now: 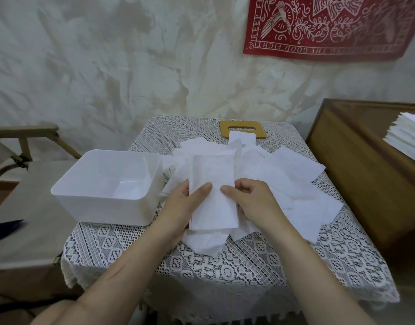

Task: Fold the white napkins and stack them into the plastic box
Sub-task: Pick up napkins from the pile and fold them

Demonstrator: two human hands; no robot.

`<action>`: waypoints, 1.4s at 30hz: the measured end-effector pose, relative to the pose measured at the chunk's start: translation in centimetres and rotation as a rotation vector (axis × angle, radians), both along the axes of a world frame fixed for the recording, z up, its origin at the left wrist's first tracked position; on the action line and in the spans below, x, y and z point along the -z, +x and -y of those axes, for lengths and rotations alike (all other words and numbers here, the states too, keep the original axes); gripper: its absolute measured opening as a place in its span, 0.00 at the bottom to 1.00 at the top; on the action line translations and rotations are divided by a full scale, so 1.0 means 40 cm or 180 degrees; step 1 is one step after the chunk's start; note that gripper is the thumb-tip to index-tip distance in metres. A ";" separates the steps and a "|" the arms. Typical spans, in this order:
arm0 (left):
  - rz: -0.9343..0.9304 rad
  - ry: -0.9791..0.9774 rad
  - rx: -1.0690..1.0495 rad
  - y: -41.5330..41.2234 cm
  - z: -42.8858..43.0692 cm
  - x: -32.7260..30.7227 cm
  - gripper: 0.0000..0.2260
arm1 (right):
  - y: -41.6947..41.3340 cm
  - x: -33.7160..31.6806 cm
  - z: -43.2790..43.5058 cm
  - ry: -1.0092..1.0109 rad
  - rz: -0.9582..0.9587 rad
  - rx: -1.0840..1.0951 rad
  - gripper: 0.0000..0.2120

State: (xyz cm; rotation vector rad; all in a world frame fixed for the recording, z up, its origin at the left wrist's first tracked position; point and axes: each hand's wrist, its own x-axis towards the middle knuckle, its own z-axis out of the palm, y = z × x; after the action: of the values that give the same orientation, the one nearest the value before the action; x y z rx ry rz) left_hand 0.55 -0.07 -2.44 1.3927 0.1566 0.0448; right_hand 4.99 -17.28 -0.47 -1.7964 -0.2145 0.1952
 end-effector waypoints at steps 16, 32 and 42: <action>-0.0323 0.0164 -0.0293 0.018 -0.010 0.008 0.08 | 0.031 0.012 0.073 -0.0836 0.0324 0.0469 0.11; -0.0156 0.0174 -0.0400 0.012 0.005 0.001 0.07 | 0.078 0.058 0.154 -0.2651 0.1319 0.1259 0.14; -0.0158 0.0150 -0.0424 0.015 -0.003 0.004 0.08 | 0.041 -0.001 0.120 -0.2336 0.1836 0.0932 0.10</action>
State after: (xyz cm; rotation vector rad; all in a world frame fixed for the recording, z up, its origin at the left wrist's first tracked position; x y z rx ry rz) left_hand 1.17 0.07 -2.61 1.4294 0.2912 0.1254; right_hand 6.63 -22.08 -0.43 -2.5573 -0.3063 -0.5291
